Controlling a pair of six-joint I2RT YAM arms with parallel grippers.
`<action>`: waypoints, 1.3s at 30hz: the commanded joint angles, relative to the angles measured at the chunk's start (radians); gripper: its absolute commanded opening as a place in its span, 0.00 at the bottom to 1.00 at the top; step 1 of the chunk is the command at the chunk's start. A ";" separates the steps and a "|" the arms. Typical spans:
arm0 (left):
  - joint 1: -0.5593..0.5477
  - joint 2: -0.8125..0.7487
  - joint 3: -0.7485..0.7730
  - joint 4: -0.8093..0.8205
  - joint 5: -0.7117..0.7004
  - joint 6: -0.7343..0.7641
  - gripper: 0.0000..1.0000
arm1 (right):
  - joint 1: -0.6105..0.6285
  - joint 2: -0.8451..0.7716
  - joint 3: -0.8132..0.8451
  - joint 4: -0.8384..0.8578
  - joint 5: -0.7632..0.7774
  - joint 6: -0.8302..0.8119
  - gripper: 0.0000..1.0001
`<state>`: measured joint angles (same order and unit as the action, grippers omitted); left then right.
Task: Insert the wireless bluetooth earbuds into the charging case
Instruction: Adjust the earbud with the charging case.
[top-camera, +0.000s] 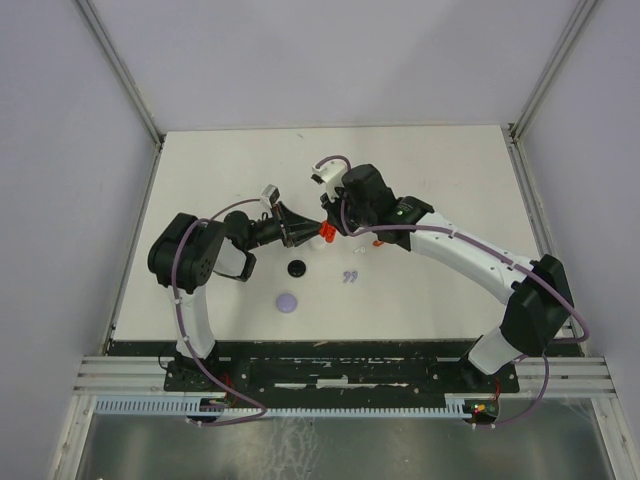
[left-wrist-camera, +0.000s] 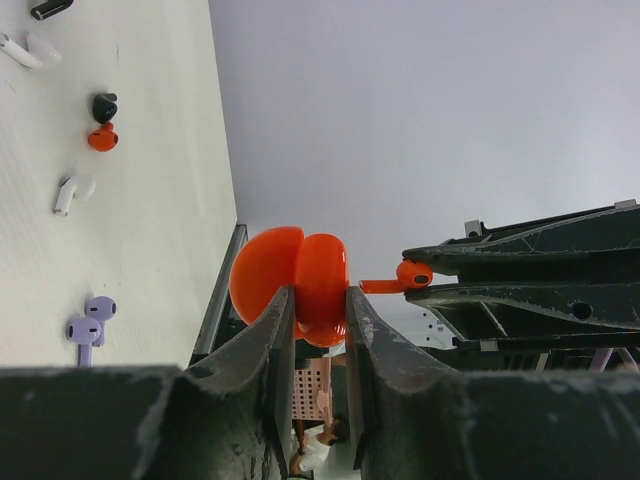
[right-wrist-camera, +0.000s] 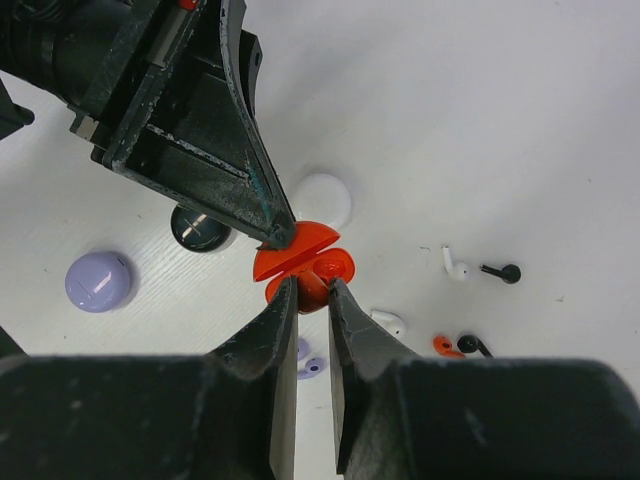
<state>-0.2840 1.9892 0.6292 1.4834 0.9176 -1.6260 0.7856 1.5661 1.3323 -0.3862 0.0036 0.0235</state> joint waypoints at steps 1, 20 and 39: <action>-0.005 -0.002 0.026 0.096 -0.003 -0.026 0.03 | 0.006 -0.031 0.022 0.016 0.013 -0.013 0.16; -0.005 -0.055 0.029 0.096 -0.002 -0.042 0.03 | 0.012 -0.009 0.011 0.018 0.011 -0.013 0.15; -0.006 -0.092 0.024 0.095 -0.003 -0.051 0.03 | 0.012 -0.002 -0.004 0.022 0.021 -0.014 0.14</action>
<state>-0.2840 1.9469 0.6296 1.4914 0.9176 -1.6478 0.7921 1.5665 1.3270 -0.3862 0.0086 0.0200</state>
